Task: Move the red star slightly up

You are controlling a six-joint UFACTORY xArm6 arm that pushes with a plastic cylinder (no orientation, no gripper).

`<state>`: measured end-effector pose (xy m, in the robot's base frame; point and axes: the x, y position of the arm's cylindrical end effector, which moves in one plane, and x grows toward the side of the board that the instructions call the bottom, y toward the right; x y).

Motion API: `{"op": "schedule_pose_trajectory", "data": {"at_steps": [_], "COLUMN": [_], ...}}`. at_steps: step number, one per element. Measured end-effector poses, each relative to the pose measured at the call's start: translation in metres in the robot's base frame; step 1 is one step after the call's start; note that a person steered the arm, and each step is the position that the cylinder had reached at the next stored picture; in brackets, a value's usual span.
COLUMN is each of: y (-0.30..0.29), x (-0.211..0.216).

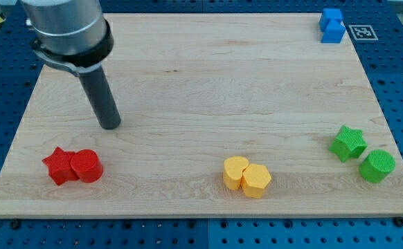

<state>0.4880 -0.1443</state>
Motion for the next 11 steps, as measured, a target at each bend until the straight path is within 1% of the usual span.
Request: {"op": "schedule_pose_trajectory", "data": {"at_steps": [2, 5, 7, 8, 9, 10, 11], "y": [0.001, 0.024, 0.021, -0.023, -0.087, -0.095, -0.092], "x": [0.03, 0.071, 0.102, 0.105, 0.102, 0.102, 0.099]}}
